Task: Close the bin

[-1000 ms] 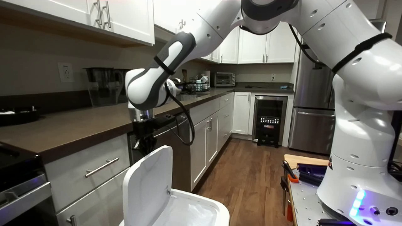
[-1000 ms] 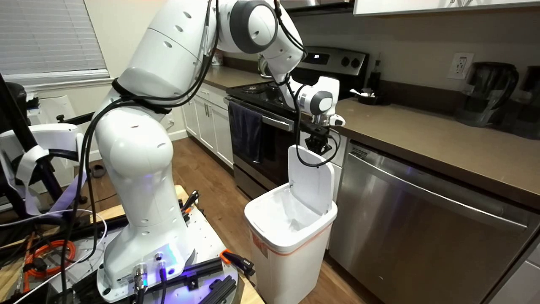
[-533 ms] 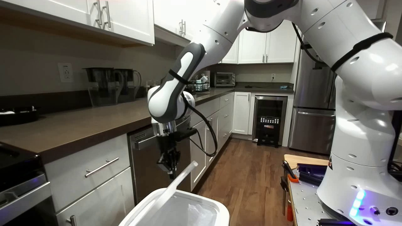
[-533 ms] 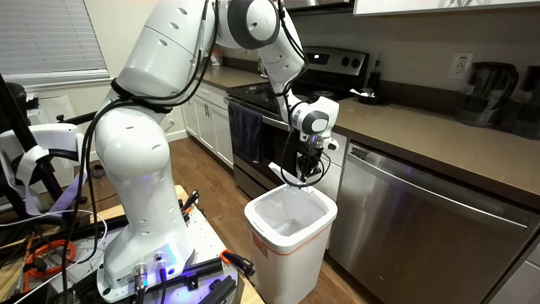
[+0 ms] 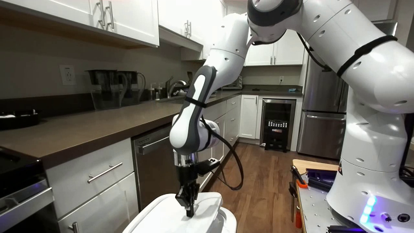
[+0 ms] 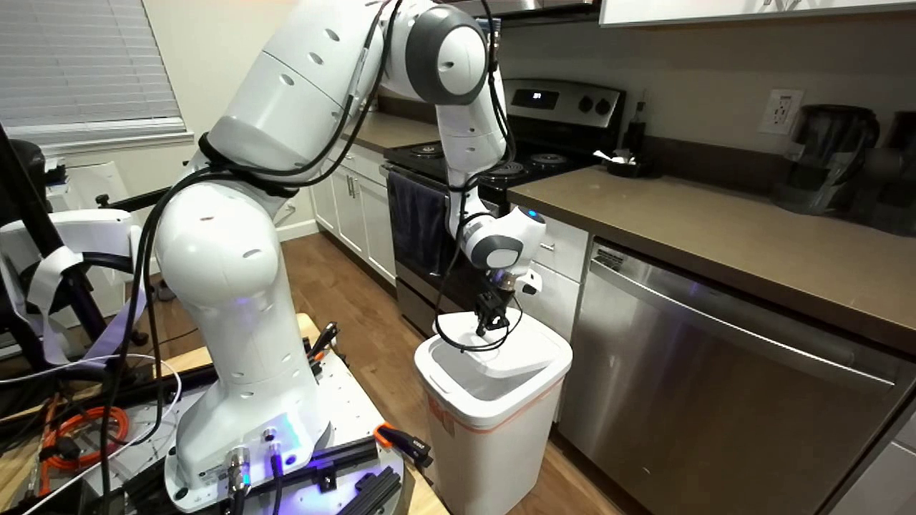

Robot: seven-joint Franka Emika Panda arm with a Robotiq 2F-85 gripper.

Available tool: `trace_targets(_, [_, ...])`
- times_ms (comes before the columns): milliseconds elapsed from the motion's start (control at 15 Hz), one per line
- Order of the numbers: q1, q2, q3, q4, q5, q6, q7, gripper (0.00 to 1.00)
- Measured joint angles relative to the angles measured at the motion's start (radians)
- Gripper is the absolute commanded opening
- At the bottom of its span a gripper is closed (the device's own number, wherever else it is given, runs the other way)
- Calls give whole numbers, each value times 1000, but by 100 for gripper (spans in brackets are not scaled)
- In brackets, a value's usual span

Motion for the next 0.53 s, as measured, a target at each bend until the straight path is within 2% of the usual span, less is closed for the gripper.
trace_targets(267, [12, 98, 19, -25, -32, 68, -20, 7])
trace_targets(533, [72, 123, -12, -53, -145, 155, -19, 6])
